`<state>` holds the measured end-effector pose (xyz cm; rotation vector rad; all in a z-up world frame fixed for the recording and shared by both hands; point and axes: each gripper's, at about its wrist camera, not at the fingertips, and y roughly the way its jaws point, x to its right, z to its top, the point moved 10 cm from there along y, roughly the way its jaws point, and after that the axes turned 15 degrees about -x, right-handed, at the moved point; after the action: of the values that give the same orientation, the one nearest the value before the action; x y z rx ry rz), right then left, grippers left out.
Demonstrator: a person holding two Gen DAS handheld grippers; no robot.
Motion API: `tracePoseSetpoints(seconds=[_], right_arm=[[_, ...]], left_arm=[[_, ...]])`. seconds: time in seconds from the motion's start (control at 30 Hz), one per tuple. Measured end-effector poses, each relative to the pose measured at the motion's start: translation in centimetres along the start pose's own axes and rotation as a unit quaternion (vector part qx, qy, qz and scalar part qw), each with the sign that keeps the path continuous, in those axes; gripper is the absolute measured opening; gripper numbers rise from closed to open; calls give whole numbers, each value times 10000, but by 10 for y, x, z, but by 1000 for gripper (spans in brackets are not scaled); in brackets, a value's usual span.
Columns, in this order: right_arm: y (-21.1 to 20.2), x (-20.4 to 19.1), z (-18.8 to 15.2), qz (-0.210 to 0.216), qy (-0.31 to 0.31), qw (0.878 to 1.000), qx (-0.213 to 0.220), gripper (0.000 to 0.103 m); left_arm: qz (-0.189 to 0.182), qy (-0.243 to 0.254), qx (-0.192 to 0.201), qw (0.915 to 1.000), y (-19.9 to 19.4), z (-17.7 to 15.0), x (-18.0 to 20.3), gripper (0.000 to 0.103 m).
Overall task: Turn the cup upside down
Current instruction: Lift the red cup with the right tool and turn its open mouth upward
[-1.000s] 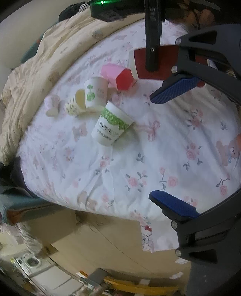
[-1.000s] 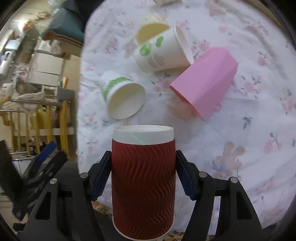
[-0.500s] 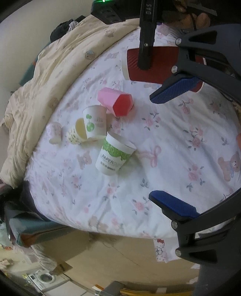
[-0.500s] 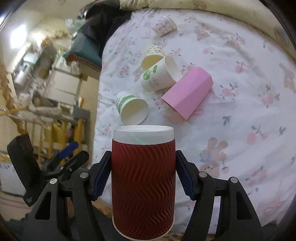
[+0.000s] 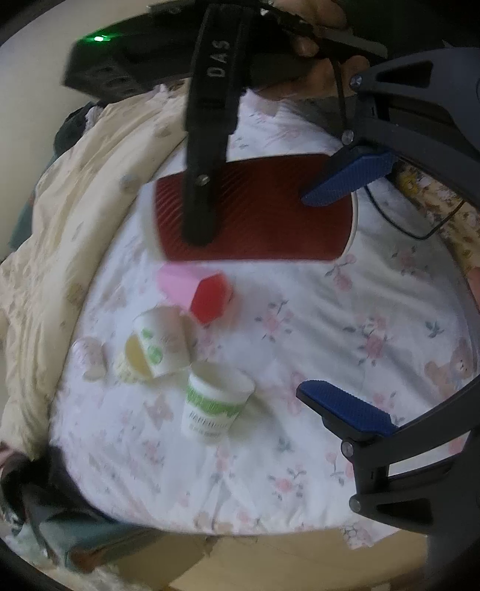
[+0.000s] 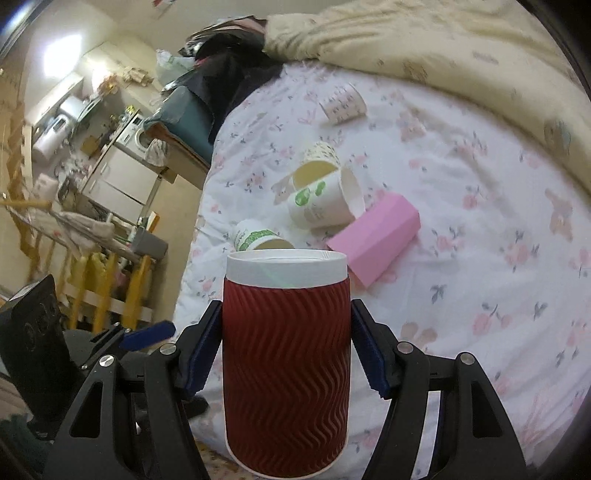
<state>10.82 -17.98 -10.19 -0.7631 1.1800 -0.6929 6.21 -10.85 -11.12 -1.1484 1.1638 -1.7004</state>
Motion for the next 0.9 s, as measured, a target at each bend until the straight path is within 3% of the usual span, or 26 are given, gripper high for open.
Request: tracePoseSetpoints(seconds=[0.07, 0.33, 0.53, 0.7, 0.77, 0.9], right_arm=[[0, -5, 0, -37, -112, 9999, 36, 70], [-7, -18, -5, -96, -508, 9986, 99, 69], [-19, -36, -5, -157, -923, 9951, 330, 69], [-12, -25, 6, -572, -891, 9941, 215, 69], [-6, -19, 13, -933, -944, 9911, 72, 69], [17, -14, 18, -1244, -1063, 9861, -284, 69]], left_arm=[[-63, -37, -69, 9999, 3, -1, 0, 94], [249, -589, -258, 9976, 11, -5, -34, 94], [391, -831, -142, 9957, 3, -3, -51, 94], [1035, -1053, 105, 9890, -12, -1, -78, 94], [1122, -1215, 163, 9861, -16, -2, -89, 94], [1205, -1480, 124, 9815, -17, -6, -108, 94]])
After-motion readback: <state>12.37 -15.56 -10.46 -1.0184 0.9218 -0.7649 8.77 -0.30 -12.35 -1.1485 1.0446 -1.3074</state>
